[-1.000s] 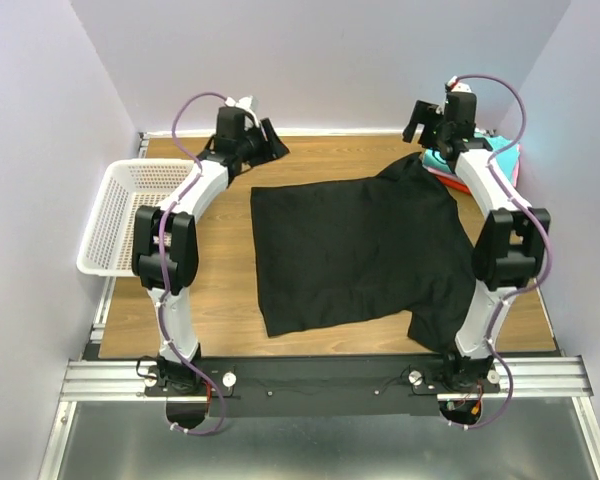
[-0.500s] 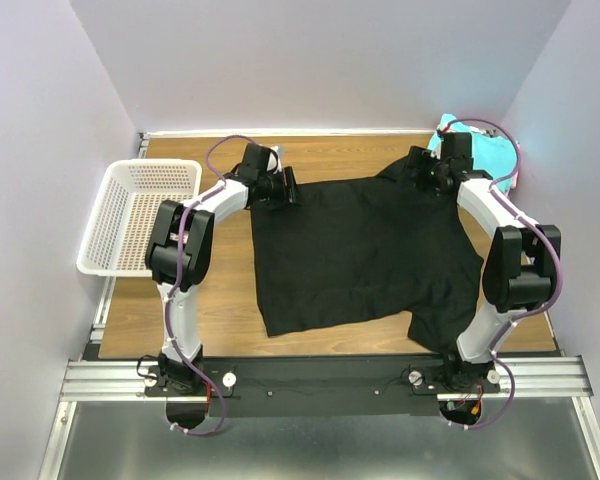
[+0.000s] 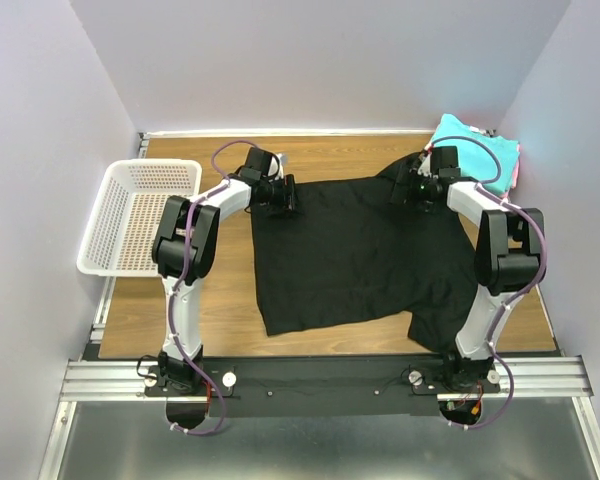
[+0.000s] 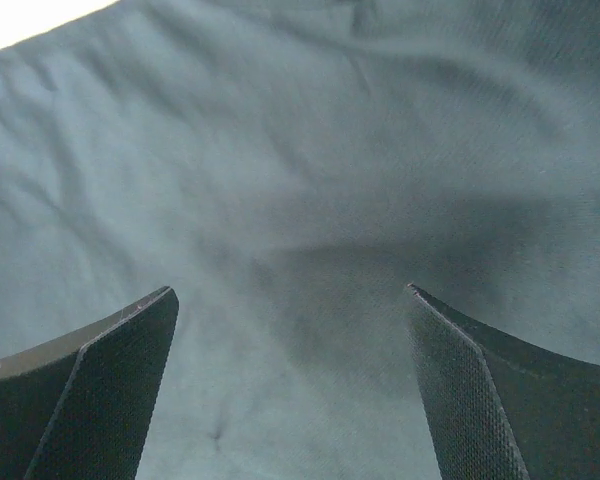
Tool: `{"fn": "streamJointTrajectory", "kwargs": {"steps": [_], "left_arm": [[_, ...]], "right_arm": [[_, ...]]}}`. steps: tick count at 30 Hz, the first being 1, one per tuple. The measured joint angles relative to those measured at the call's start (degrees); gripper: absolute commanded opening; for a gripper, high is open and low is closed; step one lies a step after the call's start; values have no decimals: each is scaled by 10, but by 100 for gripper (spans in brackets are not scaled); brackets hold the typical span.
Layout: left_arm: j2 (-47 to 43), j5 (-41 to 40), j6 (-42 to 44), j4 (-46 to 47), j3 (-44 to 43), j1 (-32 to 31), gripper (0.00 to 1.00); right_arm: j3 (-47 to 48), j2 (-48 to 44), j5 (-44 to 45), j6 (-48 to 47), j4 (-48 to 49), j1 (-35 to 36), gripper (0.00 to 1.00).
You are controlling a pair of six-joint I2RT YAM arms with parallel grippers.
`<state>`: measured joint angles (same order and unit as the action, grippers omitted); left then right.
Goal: Fold and stack the t-shirts
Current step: Flatten the tshirt out
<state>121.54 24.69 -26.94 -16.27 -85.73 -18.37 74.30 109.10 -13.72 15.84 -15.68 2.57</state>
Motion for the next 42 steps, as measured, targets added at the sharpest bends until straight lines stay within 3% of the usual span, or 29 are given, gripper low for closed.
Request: {"fn": "streamJointTrajectory", "kwargs": {"steps": [7,12,26,35,42], "left_arm": [[29,-3,12,-12,-48,23,62],[80,-3,26,-40,-132,51,62],[217,-6,49,-106,-375,99,62],[210,-5,56,-114,-389,97,63],[84,-20,75,-111,-257,95,63]], "right_arm": [[9,39,-9,-4,0,8,98],[46,66,-12,-4,-1,19,98],[236,189,-19,5,-39,61,98],[262,198,-18,-13,-78,61,99],[223,141,11,-40,-98,61,100]]}}
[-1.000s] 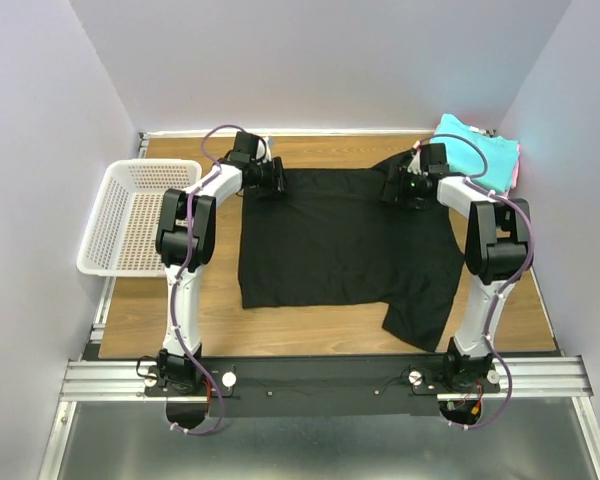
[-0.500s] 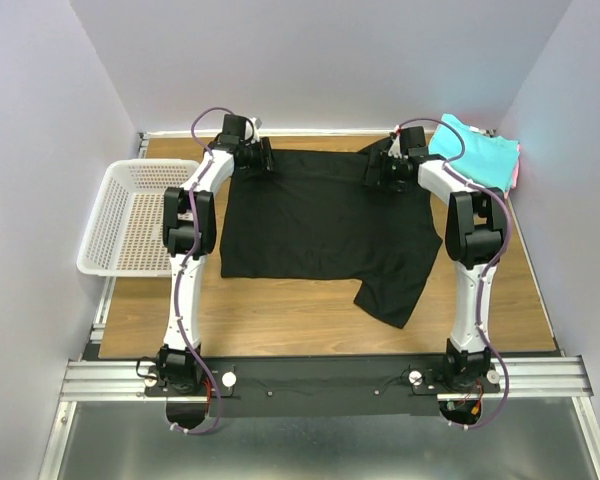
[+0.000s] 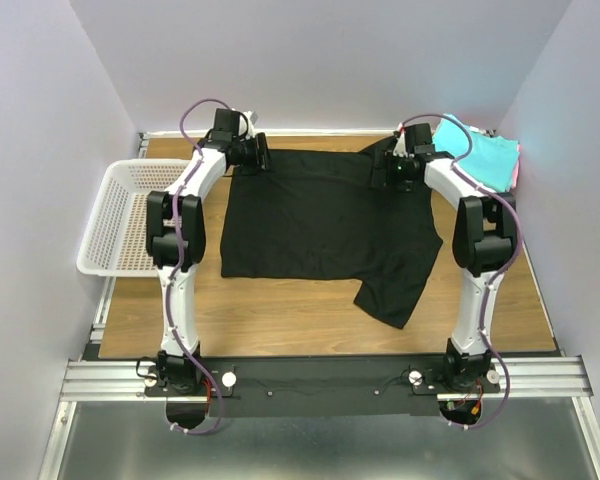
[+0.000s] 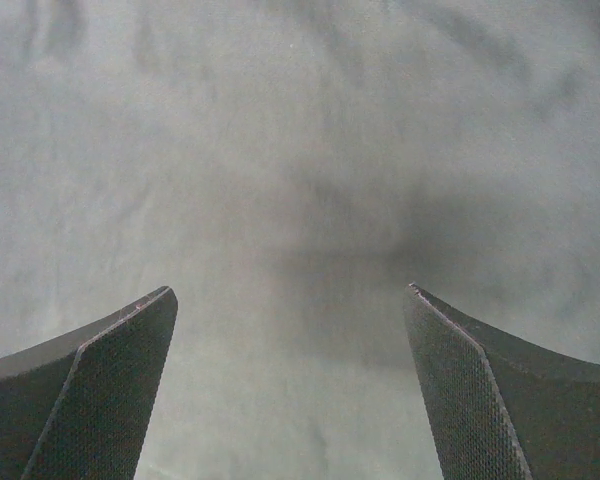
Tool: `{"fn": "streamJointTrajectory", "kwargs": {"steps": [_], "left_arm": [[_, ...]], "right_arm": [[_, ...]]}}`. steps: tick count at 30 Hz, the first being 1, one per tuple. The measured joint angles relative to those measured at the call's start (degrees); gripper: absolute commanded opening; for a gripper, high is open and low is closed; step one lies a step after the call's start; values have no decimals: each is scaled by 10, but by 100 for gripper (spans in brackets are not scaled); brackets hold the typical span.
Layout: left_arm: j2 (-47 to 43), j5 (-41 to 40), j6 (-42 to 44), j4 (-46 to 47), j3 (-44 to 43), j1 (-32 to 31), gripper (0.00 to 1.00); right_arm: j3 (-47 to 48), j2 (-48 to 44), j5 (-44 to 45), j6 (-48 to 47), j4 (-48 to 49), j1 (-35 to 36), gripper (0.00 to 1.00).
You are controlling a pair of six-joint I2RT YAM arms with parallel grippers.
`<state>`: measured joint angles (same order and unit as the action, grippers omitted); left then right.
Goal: Fold and stack the t-shirts
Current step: Flatten the tshirt out
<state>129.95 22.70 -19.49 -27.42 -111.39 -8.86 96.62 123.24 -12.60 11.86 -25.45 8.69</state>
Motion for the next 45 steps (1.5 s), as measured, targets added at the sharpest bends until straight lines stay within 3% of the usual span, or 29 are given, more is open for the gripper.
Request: {"fn": "streamJointTrajectory", "kwargs": {"steps": [7,11,16,28,39,45], "left_arm": [[-119,-26,9,31,158,-5,63],[-123,-31,9,34,230,-6,63],[-113,-36,8,34,250,-8,63],[-23,-38,-3,39,131,-10,63],[89,-28,-5,6,-55,-17,63],[87,-28,-5,-4,-76,-25,63]], "right_arm": [[-85,-90,10,-14,2,0,100],[-116,-92,12,-15,-1,0,100],[-127,-84,21,-15,-9,0,100],[-70,-21,75,-14,-8,0,100],[57,62,135,-16,-34,-17,100],[83,71,126,-25,-52,-22,100]]}}
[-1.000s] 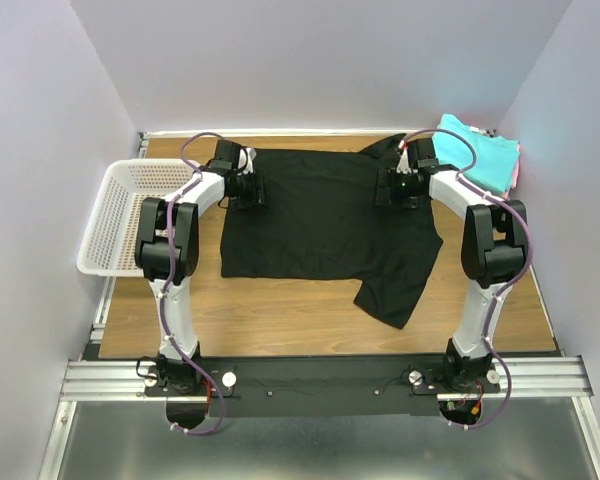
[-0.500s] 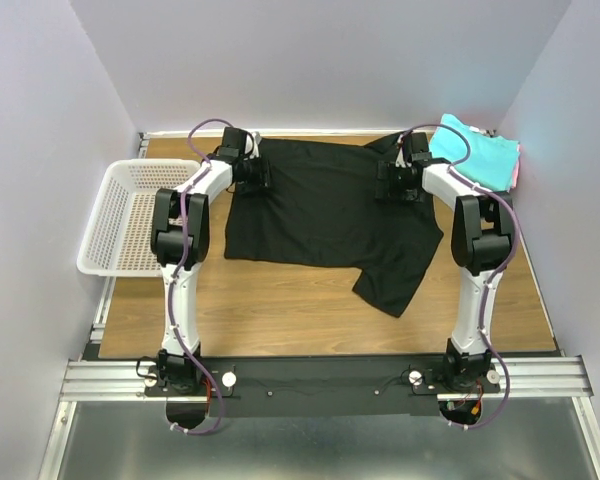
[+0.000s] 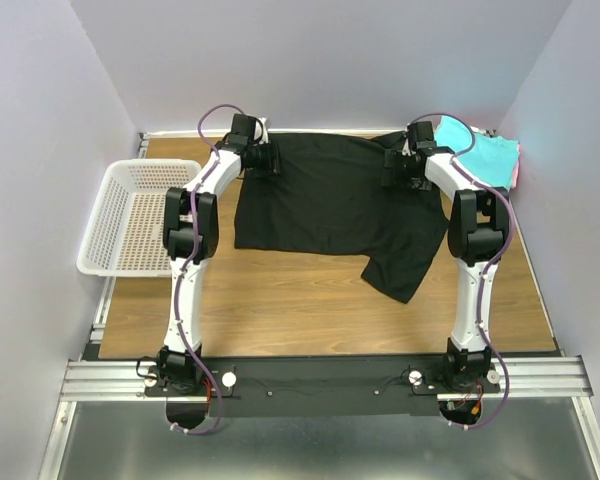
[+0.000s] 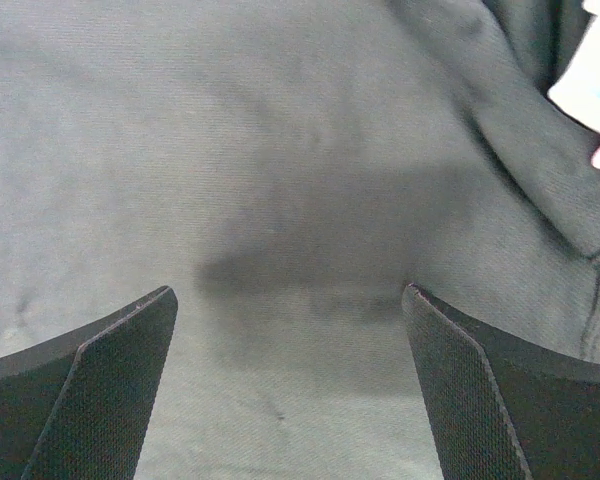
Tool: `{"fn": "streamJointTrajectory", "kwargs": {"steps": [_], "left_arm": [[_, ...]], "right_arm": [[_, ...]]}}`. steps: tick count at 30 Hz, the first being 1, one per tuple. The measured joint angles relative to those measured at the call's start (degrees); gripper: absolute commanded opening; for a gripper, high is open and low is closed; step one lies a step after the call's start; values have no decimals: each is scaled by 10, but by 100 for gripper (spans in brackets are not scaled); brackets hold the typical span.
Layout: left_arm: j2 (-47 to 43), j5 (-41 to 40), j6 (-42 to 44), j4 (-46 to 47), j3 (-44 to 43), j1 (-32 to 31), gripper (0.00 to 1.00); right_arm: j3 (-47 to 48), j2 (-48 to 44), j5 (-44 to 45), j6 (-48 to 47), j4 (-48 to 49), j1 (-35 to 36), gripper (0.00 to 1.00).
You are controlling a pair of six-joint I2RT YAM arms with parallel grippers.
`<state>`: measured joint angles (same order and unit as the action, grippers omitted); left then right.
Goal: Fold and stack the t-shirts
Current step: Flatten the tshirt out, then fold the tshirt
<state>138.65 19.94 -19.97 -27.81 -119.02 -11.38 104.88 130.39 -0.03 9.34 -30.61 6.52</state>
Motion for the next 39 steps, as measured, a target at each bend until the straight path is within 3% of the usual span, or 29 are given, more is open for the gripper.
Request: {"fn": "streamJointTrajectory", "kwargs": {"steps": [8,12,17,25,39], "left_arm": [[-147,-90,-7,-3,138,-5,60],[-277,-148,-18,10,263,-5,58],[-363,-198,-35,24,393,-9,49],[-392,-234,-63,18,536,-15,40],[-401,-243,-73,33,562,-15,35]], "right_arm": [[9,-5,-43,5,-8,0,99],[8,-25,-62,16,-12,0,99],[-14,-81,-85,29,-13,0,98],[-73,-160,-113,47,-9,0,97],[-186,-231,-118,52,-16,0,97]]}}
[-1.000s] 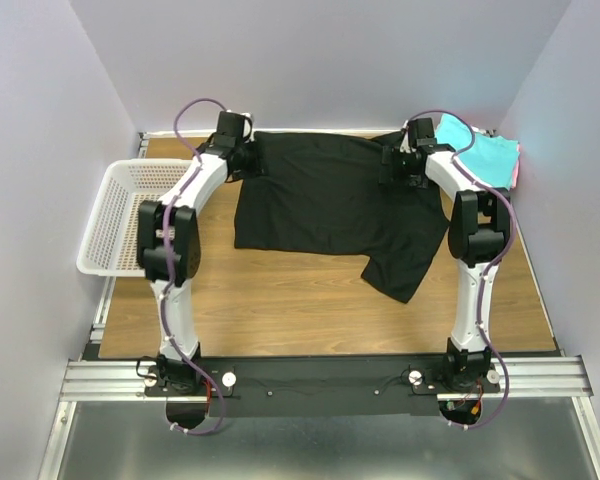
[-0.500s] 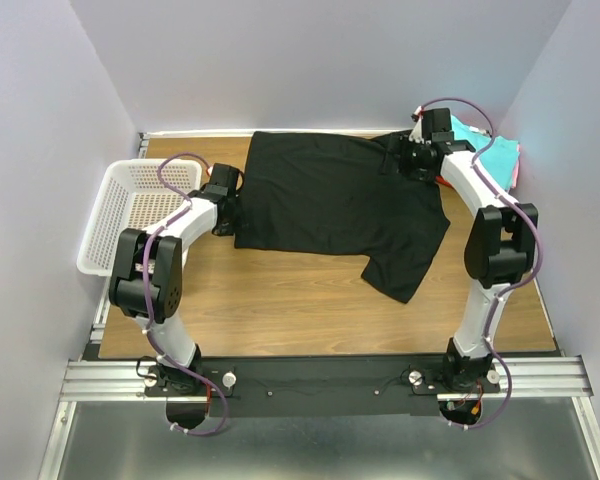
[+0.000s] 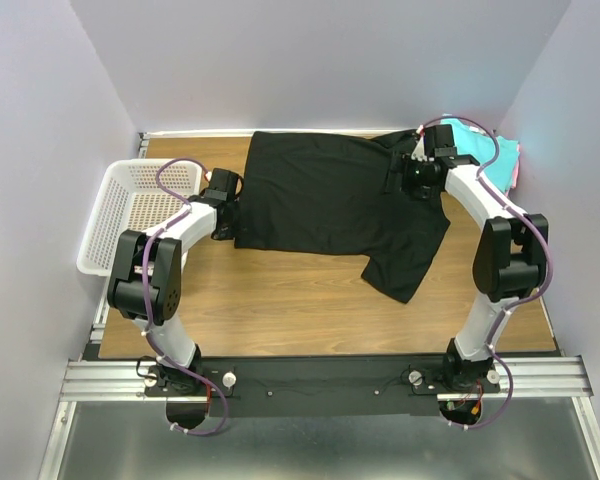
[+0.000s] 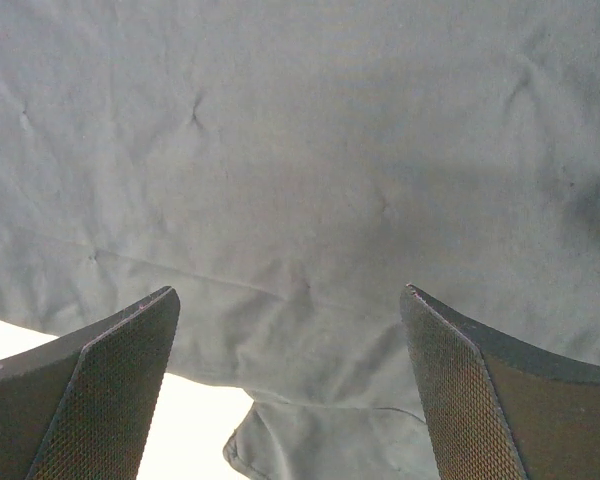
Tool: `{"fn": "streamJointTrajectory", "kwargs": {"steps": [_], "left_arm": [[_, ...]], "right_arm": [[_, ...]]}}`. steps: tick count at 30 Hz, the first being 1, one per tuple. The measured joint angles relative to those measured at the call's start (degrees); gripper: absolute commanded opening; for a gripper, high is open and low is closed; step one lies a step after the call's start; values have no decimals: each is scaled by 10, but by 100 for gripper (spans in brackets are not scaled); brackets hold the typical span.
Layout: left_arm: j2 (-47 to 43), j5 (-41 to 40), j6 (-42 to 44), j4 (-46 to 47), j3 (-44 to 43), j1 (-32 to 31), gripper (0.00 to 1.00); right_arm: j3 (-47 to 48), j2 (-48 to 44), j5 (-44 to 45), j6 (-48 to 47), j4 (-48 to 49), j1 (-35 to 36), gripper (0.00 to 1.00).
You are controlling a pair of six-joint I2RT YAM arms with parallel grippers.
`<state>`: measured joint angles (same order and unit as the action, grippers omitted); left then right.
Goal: Fold and stack the t-shirts
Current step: Fold the tshirt
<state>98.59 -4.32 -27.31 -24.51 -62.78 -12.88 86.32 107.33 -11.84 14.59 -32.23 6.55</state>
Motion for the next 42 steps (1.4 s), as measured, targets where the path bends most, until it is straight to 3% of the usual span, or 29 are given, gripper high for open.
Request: {"fn": "streamJointTrajectory", "kwargs": {"steps": [21,28,31,42], "left_arm": [[7,0,3,-2,26,-11,33],[7,0,3,0,30,-13,13],[7,1,3,1,30,-15,0],[3,2,11,-14,17,-15,0]], "right_arm": [[-53,-46,5,9,0,0,97],[-103,-90,6,19,-2,0,97],[-148,-137,6,29,-8,0,95],[-323,-297,35,83,-120,8,79]]}}
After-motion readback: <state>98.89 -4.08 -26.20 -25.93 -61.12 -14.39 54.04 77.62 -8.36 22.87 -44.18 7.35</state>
